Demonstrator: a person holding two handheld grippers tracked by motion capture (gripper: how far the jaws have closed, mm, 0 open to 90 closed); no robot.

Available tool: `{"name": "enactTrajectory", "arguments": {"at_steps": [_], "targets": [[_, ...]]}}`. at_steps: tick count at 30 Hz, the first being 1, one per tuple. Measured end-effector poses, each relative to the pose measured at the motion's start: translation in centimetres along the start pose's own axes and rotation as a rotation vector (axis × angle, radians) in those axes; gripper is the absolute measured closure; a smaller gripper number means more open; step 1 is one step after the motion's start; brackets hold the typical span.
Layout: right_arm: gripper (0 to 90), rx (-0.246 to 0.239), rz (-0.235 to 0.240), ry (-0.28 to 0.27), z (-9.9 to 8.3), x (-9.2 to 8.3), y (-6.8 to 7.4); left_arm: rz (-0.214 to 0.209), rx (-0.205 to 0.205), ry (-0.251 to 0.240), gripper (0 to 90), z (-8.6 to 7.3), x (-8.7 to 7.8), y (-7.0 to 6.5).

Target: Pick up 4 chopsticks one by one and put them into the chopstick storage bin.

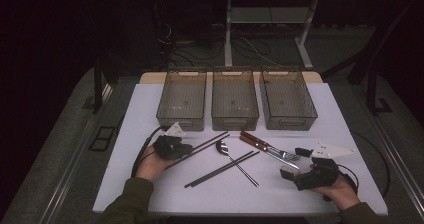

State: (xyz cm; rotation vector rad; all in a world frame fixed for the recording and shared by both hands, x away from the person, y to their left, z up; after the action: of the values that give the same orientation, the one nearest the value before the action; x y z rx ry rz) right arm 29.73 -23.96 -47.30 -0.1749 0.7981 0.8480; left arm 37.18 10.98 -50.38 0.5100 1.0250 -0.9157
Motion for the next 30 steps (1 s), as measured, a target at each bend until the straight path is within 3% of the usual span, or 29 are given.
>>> {"name": "enactTrajectory", "arguments": {"at_steps": [23, 30], "targets": [[0.6, -0.002, 0.001, 0.001, 0.0, 0.0, 0.0, -0.016, 0.018, -0.023, 84.5, 0.1, -0.6, 0.1], [0.6, -0.002, 0.002, 0.0, 0.0, 0.0, 0.0, -0.018, 0.005, -0.04, 84.5, 0.1, -1.2, -0.1]]}}
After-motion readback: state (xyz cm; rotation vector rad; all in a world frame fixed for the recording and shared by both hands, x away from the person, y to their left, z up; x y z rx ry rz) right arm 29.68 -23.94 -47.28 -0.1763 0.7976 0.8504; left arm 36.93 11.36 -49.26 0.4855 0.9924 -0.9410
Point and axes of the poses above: each handheld gripper's, and its own axes: x roughly forward along the jaws, z roughly out of its top, y roughly to its left, the point moved 8 cm from there along x, roughly forward along the jaws, and after that the axes turned 14 degrees about y, right-handed, at the moved point
